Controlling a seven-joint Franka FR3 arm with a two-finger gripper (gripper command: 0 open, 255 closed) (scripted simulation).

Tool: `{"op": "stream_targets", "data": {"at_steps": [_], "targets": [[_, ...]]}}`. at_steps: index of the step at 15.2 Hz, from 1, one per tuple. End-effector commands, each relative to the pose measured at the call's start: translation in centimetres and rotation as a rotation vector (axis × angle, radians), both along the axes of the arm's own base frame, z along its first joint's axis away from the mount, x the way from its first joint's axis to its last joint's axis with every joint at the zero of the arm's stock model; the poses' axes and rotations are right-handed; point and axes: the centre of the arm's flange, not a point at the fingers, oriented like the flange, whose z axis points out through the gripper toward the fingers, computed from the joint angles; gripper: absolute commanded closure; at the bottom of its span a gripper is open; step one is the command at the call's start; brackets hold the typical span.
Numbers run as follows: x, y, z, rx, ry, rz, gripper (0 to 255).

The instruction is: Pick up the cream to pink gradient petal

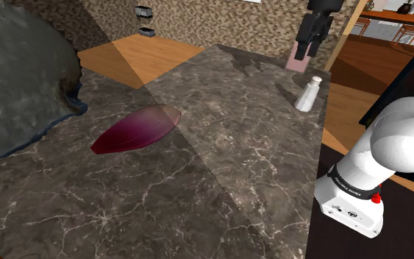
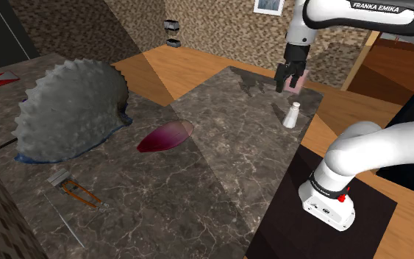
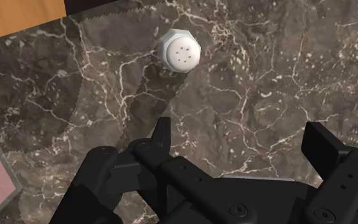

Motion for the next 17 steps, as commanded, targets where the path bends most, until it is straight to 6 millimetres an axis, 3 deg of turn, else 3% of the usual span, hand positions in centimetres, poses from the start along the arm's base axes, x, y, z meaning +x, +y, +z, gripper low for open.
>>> {"op": "stream_targets", "data": {"at_steps": [1,9,17], "targets": [[0.0,0.0,0.0,0.0,0.0,0.0,0],[-5.1,6.7,-5.5,0.16,-0.155,-0.286,0],[-7.1,15.3,-10.3,0.321,-0.309,-0.572,0]]}}
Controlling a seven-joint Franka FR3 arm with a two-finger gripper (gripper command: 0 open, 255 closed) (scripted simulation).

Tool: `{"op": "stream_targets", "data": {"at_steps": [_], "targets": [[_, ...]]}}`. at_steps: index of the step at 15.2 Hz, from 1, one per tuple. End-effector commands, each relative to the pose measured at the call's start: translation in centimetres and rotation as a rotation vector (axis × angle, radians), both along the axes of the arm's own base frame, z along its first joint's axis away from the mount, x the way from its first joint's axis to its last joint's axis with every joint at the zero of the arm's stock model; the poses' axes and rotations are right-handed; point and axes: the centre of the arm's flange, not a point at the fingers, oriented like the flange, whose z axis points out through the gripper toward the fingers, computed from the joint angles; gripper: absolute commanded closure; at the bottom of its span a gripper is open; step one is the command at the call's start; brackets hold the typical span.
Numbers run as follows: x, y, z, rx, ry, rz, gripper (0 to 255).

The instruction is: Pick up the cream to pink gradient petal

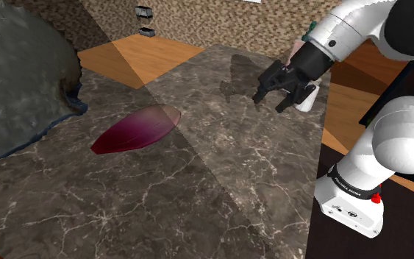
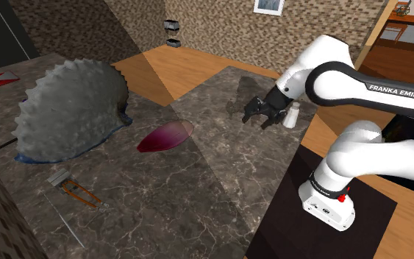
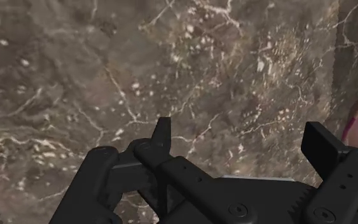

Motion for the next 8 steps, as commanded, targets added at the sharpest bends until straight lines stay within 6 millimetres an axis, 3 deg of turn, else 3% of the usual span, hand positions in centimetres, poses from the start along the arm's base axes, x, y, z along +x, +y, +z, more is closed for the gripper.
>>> {"op": "stream_targets", "data": {"at_steps": [1,8], "targets": [[-0.3,2.3,-1.1,0.047,-0.042,-0.08,0],[1.0,10.6,-4.0,0.188,-0.178,-0.33,0]]}}
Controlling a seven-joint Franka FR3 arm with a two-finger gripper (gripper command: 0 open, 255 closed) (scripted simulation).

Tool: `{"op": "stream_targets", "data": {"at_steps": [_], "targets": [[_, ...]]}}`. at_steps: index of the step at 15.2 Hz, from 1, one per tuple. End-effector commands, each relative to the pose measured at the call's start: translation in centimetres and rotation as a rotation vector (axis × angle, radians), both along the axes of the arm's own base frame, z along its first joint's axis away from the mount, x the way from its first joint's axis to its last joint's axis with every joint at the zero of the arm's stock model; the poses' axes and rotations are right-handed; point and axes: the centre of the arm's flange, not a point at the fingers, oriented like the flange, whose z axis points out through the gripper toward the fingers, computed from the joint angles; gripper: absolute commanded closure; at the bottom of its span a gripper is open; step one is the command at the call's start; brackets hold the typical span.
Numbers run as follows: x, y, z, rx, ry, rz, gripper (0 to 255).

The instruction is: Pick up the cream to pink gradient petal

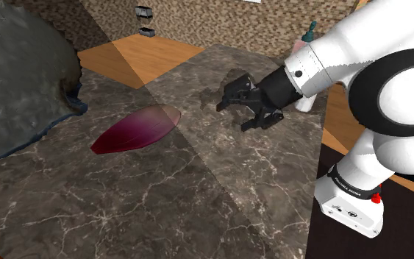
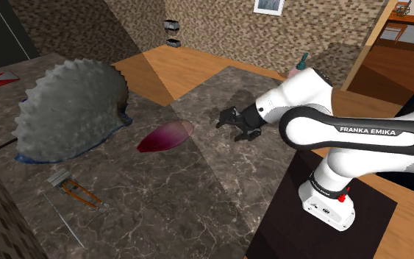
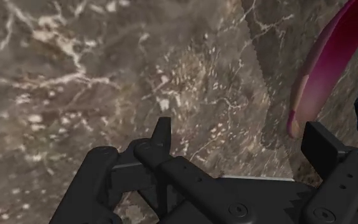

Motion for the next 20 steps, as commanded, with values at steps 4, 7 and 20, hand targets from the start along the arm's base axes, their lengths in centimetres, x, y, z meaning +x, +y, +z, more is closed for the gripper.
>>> {"op": "stream_targets", "data": {"at_steps": [4,7,20], "targets": [[2.1,5.8,-1.3,0.107,-0.102,-0.184,0],[3.9,9.1,-1.7,0.168,-0.16,-0.291,0],[5.7,11.7,-5.8,0.216,-0.207,-0.378,255]]}}
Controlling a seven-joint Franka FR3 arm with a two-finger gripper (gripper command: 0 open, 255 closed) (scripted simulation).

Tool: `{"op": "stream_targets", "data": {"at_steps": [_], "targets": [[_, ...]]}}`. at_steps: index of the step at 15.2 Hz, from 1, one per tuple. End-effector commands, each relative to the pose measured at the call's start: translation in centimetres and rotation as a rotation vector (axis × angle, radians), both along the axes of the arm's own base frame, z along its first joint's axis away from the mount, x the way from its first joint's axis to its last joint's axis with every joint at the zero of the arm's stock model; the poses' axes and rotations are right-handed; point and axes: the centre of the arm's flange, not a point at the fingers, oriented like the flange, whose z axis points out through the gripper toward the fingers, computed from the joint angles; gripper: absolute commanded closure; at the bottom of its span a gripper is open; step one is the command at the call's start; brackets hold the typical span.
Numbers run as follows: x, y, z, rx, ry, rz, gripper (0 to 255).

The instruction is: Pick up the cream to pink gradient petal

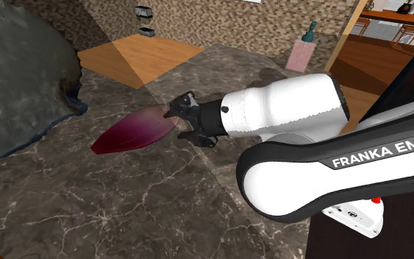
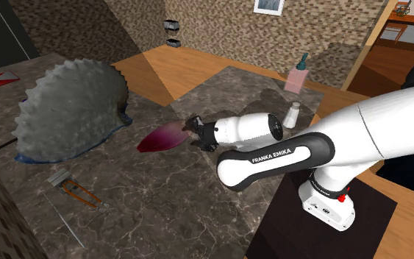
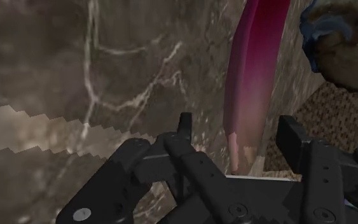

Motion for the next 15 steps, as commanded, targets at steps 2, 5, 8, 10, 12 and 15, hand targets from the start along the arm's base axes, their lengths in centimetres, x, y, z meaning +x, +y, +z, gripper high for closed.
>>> {"op": "stream_targets", "data": {"at_steps": [2,5,8,10,12,15], "targets": [[0.0,0.0,-0.1,0.0,-0.001,0.0,255],[0.0,0.0,-0.1,0.0,-0.001,0.0,255],[0.0,0.0,-0.1,0.0,-0.001,0.0,255],[0.0,0.0,0.5,0.001,-0.001,0.0,255],[0.0,0.0,1.5,0.001,-0.001,0.0,255],[0.0,0.0,3.1,0.001,-0.001,0.0,255]]}}
